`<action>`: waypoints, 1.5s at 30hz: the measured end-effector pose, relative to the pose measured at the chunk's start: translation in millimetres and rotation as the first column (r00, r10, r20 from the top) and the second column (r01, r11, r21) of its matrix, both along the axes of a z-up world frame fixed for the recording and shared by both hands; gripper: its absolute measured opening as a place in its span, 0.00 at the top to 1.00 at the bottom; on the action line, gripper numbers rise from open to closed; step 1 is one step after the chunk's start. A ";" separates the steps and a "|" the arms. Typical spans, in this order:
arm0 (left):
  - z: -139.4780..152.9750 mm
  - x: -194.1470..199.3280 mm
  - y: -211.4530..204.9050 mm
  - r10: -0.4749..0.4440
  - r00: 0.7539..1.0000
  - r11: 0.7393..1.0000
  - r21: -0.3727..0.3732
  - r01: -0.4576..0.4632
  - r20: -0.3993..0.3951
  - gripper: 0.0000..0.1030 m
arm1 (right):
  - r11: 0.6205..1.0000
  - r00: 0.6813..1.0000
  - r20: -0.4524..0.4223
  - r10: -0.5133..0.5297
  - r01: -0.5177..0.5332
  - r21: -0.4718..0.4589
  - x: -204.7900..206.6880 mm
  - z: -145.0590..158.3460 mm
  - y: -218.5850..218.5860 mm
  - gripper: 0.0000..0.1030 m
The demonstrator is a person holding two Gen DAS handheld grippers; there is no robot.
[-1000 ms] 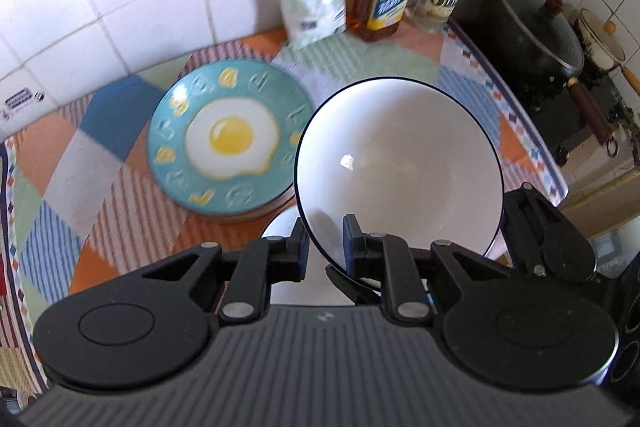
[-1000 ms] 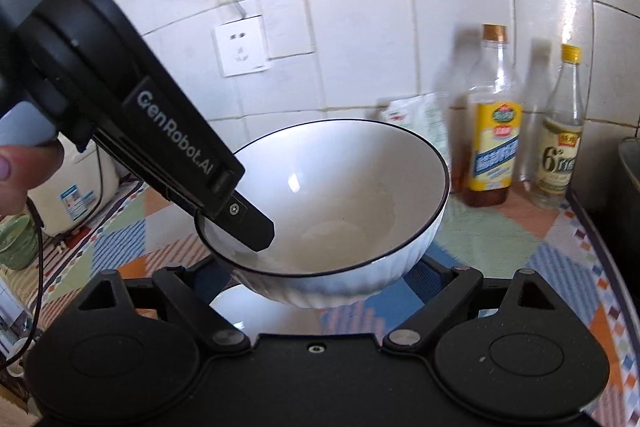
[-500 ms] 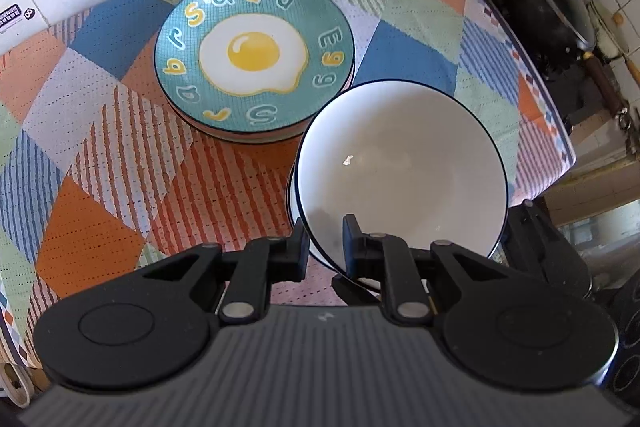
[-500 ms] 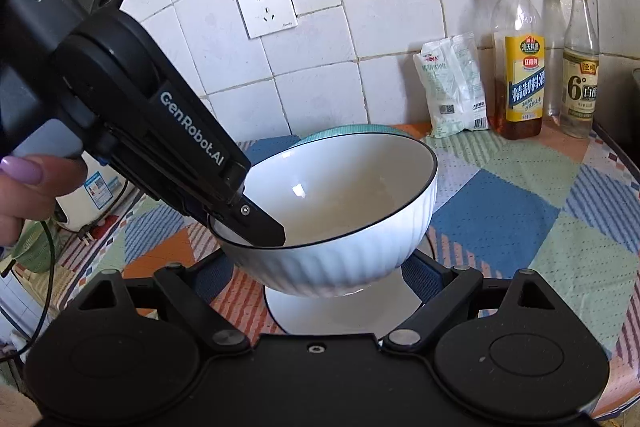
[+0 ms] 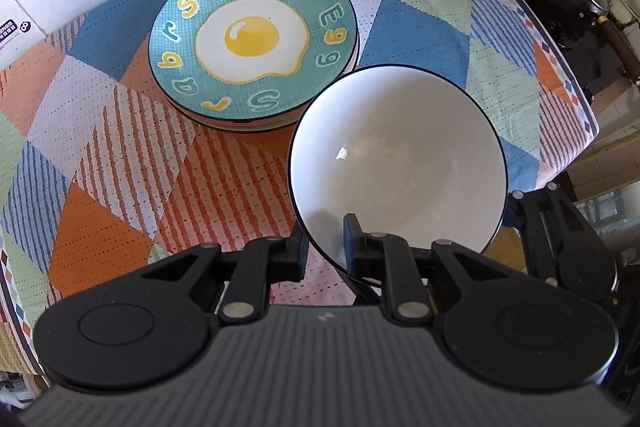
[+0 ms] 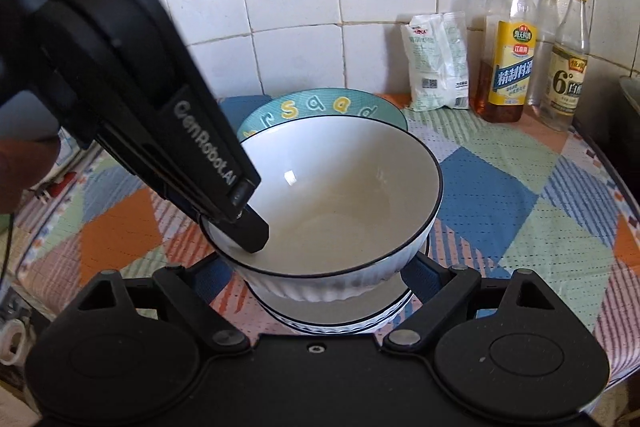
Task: Organize plates and bowls
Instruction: 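Lower the third bowl into the nested bowls and open the left gripper, then grip the rim of the three stacked bowls with the left gripper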
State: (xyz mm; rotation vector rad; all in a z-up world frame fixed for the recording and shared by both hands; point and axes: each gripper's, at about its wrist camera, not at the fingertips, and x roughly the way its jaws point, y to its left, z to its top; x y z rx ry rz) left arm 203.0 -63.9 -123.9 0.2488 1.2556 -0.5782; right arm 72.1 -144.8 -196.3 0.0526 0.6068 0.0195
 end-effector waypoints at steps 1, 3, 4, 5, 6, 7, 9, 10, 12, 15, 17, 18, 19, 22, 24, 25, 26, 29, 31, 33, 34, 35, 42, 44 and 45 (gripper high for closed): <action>-0.6 -0.9 -0.7 -0.001 1.000 1.000 0.005 0.001 0.003 0.84 | 1.000 1.000 -0.003 -0.006 0.006 -0.015 -0.3 -0.2 2.3 0.10; -4.4 -2.6 -2.1 -0.005 0.999 1.000 0.022 0.004 0.035 0.82 | 0.999 1.000 -0.014 -0.015 0.014 -0.039 0.3 -0.6 5.7 0.10; -7.6 -3.9 -4.1 -0.009 0.998 0.999 0.041 0.007 0.060 0.82 | 0.999 1.000 -0.018 -0.022 0.021 -0.048 1.5 -0.3 7.9 0.10; -10.6 -4.1 -4.9 -0.007 0.997 0.999 0.043 0.004 0.076 0.80 | 0.998 0.999 -0.025 -0.026 0.025 -0.059 2.8 -0.4 10.9 0.10; -12.4 -3.4 -5.1 0.004 0.997 0.999 0.040 -0.008 0.080 0.80 | 0.997 0.999 -0.031 -0.033 0.030 -0.077 4.3 -0.4 14.4 0.10; -13.6 -2.4 -5.1 0.009 0.997 0.999 0.036 -0.012 0.073 0.80 | 0.994 0.999 -0.027 -0.045 0.042 -0.105 4.8 -0.1 18.4 0.09; -15.6 -1.9 -7.0 0.010 0.998 0.999 0.033 -0.012 0.063 0.80 | 0.992 0.997 -0.038 -0.062 0.057 -0.113 6.4 0.3 18.9 0.08; -16.4 -2.1 -7.6 0.014 0.998 0.999 0.035 -0.016 0.065 0.81 | 0.993 0.997 -0.043 -0.068 0.063 -0.102 6.4 0.8 16.7 0.07; -17.8 -4.3 -10.2 0.017 0.996 0.998 0.056 -0.022 0.089 0.82 | 0.993 0.997 -0.054 -0.064 0.058 -0.105 5.7 1.8 14.4 0.07; -20.2 -9.4 -14.2 0.004 0.991 0.996 0.089 -0.016 0.132 0.82 | 0.988 0.995 -0.075 -0.058 0.047 -0.148 4.4 0.1 16.5 0.06; -20.1 -11.2 -15.2 0.005 0.990 0.995 0.095 -0.019 0.140 0.83 | 0.985 0.996 -0.070 -0.050 0.038 -0.165 2.0 -2.3 16.9 0.06; -19.3 -11.4 -15.4 0.012 0.990 0.995 0.097 -0.026 0.138 0.82 | 0.984 0.997 -0.060 -0.049 0.038 -0.174 -0.3 -3.1 17.8 0.06; -17.8 -11.7 -15.1 0.017 0.991 0.995 0.094 -0.030 0.136 0.82 | 0.983 0.997 -0.055 -0.047 0.037 -0.179 -1.8 -3.7 18.3 0.06; -11.0 -13.3 -10.9 0.034 0.990 0.997 0.071 -0.044 0.136 0.82 | 0.980 0.998 -0.036 -0.043 0.035 -0.197 -6.4 -4.5 17.9 0.06; -6.1 -13.6 -5.1 0.052 0.991 0.998 0.040 -0.057 0.123 0.82 | 0.977 0.999 -0.027 -0.038 0.032 -0.209 -10.4 -4.3 18.0 0.06; -3.4 -13.7 -1.4 0.064 0.992 0.998 0.021 -0.067 0.113 0.82 | 0.976 0.999 -0.019 -0.040 0.035 -0.213 -13.4 -3.8 18.1 0.06; -0.6 -14.0 3.0 0.076 0.991 0.997 0.000 -0.076 0.107 0.82 | 0.977 0.999 -0.012 -0.043 0.040 -0.212 -16.2 -3.1 18.0 0.06; 7.5 -16.5 15.5 0.101 0.988 0.994 -0.061 -0.095 0.113 0.82 | 0.985 0.999 0.013 -0.039 0.041 -0.168 -26.0 -0.4 15.4 0.06; 11.7 -17.9 23.7 0.119 0.985 0.990 -0.092 -0.108 0.123 0.81 | 0.989 0.999 0.023 -0.044 0.047 -0.142 -32.1 0.0 13.4 0.06; 14.5 -18.0 33.1 0.134 0.984 0.985 -0.124 -0.118 0.121 0.80 | 0.993 0.999 0.030 -0.043 0.046 -0.113 -37.9 -0.1 12.0 0.06; 15.5 -17.7 37.7 0.143 0.982 0.982 -0.137 -0.127 0.120 0.79 | 0.994 0.999 0.031 -0.043 0.046 -0.101 -40.8 -0.2 11.9 0.06; 16.4 -17.8 42.5 0.150 0.981 0.980 -0.151 -0.132 0.119 0.79 | 0.995 0.998 0.032 -0.044 0.047 -0.089 -41.8 -0.3 9.6 0.06; 10.3 -15.7 73.1 0.199 0.976 0.954 -0.245 -0.172 0.086 0.71 | 0.998 0.996 0.071 -0.056 0.059 -0.034 -60.8 -5.1 1.5 0.06; 6.4 -14.9 79.0 0.218 0.974 0.947 -0.257 -0.195 0.063 0.63 | 0.998 0.996 0.080 -0.046 0.049 -0.041 -65.3 -9.2 1.3 0.05; 4.8 -14.7 81.2 0.222 0.973 0.945 -0.257 -0.201 0.055 0.60 | 0.998 0.996 0.078 -0.040 0.044 -0.048 -66.8 -11.6 1.8 0.05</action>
